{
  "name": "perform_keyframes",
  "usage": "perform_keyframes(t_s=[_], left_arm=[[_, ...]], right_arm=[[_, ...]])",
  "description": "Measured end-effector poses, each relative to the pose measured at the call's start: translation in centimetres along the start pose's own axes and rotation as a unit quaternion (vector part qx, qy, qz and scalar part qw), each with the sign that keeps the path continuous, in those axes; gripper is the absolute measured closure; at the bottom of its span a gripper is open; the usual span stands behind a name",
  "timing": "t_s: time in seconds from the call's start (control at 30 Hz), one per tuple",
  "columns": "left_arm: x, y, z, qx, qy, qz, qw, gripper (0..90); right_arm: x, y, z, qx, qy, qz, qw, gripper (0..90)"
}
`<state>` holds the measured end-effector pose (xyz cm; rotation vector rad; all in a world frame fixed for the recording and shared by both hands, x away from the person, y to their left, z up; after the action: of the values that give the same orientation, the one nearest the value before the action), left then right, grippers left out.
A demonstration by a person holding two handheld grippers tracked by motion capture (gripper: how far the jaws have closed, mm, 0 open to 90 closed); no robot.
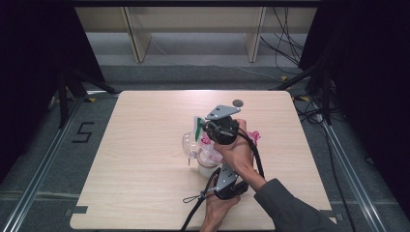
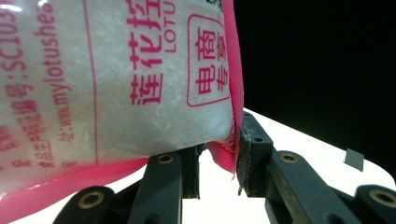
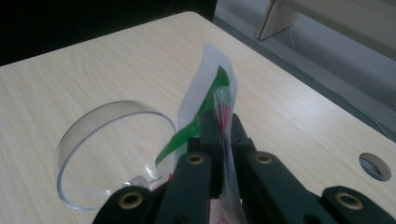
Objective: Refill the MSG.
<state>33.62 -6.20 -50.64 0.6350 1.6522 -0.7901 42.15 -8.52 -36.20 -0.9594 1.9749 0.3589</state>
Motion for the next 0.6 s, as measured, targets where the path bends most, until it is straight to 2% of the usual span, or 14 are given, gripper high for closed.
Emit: perform_keyframes(t_s=[0.1, 0.17, 0.3, 0.4, 0.5, 0.6], left_arm=[[0.01, 0.02, 0.01, 0.001, 0.006, 0.000, 1.0000, 72.8], [0.02, 0.00, 0.03, 0.002, 0.002, 0.000, 1.0000, 72.8], [-0.02, 0.01, 0.04, 0.003, 0.001, -0.001, 1.0000, 72.8], [0.00, 0.00, 0.06, 0.006, 0.005, -0.001, 1.0000, 72.8], [-0.03, 0.06, 0.03, 0.005, 0.004, 0.000, 1.0000, 72.8], [-0.04, 0.05, 0.06, 0.004, 0.005, 0.000, 1.0000, 72.8]], right_arm=[[0.09, -0.04, 0.12, 0.000, 0.003, -0.010, 1.0000, 90.0], [0.14, 0.12, 0.11, 0.000, 0.007, -0.002, 1.0000, 90.0], [0.00, -0.08, 0.01, 0.001, -0.001, -0.002, 1.0000, 90.0], [0.08, -0.06, 0.20, 0.001, 0.009, -0.017, 0.9998, 90.0], [0.06, -0.07, 0.22, 0.004, 0.002, -0.009, 0.9999, 90.0], [0.02, -0.12, 0.12, 0.001, 0.006, -0.008, 1.0000, 90.0]])
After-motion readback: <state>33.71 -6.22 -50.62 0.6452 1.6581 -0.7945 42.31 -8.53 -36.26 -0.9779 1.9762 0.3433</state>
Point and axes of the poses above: each handheld gripper's, and its own axes: z roughly forward along the jaws, x roughly out of its underside, y roughly to its left, the point moved 1 cm from there along z, roughly forward along the jaws, and after that the axes turned 2 degrees about -x, right-handed, at the moved point
